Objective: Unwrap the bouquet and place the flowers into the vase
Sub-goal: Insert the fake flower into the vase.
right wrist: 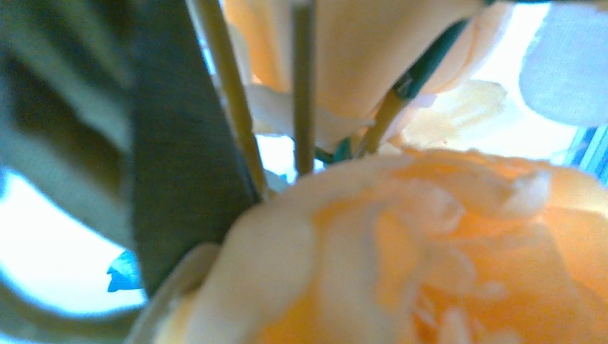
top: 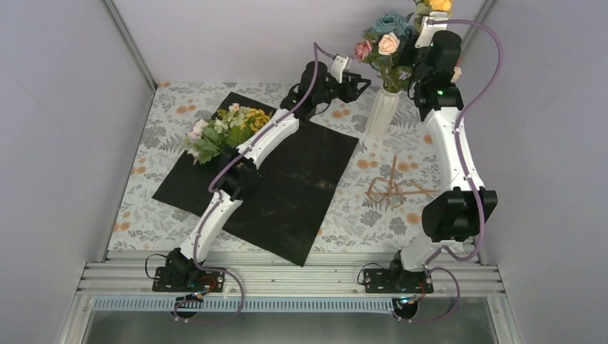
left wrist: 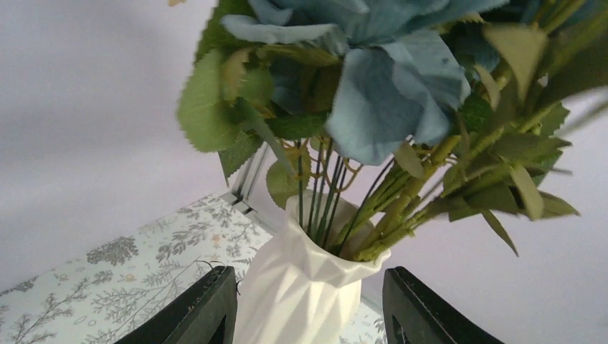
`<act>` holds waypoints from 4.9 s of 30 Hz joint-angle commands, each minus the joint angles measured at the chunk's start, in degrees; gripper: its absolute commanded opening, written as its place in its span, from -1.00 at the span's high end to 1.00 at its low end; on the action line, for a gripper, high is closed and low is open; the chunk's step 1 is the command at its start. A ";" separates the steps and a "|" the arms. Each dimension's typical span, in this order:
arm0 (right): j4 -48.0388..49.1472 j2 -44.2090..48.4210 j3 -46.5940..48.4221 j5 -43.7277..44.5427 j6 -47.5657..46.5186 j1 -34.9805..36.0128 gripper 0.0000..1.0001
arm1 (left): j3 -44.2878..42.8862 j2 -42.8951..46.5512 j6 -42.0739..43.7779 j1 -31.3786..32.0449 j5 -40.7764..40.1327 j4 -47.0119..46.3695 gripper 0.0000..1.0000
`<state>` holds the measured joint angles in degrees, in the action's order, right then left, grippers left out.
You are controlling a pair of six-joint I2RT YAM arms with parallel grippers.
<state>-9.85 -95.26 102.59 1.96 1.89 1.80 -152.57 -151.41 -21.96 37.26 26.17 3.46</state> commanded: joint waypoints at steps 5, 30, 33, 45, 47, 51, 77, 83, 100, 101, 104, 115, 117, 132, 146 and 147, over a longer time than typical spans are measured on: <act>-1.21 2.86 -0.09 -3.19 -0.36 -0.17 0.92 | -1.92 -3.28 -7.27 -0.46 2.25 -17.92 -0.03; -3.55 1.85 2.61 -13.62 -4.42 -1.61 0.92 | -1.94 -10.26 -3.16 1.39 -1.98 -34.76 0.05; -4.56 1.55 3.36 -13.40 -4.02 -1.73 0.92 | -2.11 -10.80 -3.03 1.91 -4.98 -34.95 0.06; -8.62 -4.31 19.46 -8.56 -2.20 -1.97 0.92 | -2.09 -11.21 -4.31 2.47 -6.64 -30.76 0.06; -12.64 -5.88 22.52 -7.15 -1.71 -2.06 0.92 | -2.11 -10.91 -4.20 2.47 -6.11 -30.37 0.06; -9.26 -1.82 9.41 -8.84 -0.95 -2.07 0.92 | -2.31 -9.89 -4.25 2.47 -2.93 -28.52 0.06; -5.68 3.29 5.33 -25.44 -6.80 -5.14 0.92 | -3.14 -8.57 -2.93 2.36 -5.34 -34.07 0.08; -6.25 3.64 4.84 -28.24 -8.58 -5.72 0.92 | -2.82 -9.88 -4.99 2.56 -8.92 -36.53 0.08; -6.67 3.95 5.00 -36.88 -11.77 -6.09 0.92 | -3.53 -10.12 -2.84 4.57 -11.21 -36.40 -0.03; -6.56 4.18 4.73 -37.26 -11.88 -6.11 0.92 | -3.45 -10.01 -2.83 4.55 -11.73 -36.32 -0.03; -6.13 4.81 4.13 -37.97 -12.13 -6.09 0.92 | -3.43 -10.04 -2.94 4.52 -12.91 -36.47 0.09; -6.25 4.30 4.75 -38.67 -12.27 -6.11 0.92 | -3.38 -10.70 -4.32 5.07 -12.40 -38.76 0.24; -6.30 4.21 4.92 -38.35 -12.30 -6.10 0.92 | -3.16 -10.66 -4.39 5.42 -12.10 -38.83 0.21; -7.11 4.12 5.43 -39.00 -12.75 -6.10 0.92 | -3.17 -11.81 -5.22 6.95 -15.75 -38.81 0.65; -7.85 2.45 11.75 -34.68 -11.76 -6.11 0.92 | -3.06 -11.54 -3.73 6.95 -17.75 -36.78 0.95; -7.89 2.31 12.18 -34.46 -11.59 -6.03 0.92 | -3.08 -11.54 -3.52 6.95 -17.80 -36.78 0.95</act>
<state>-18.81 -93.43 110.21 -33.80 -10.63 -3.97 -153.97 -160.99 -27.09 43.75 8.99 -32.08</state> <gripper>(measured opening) 0.070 0.026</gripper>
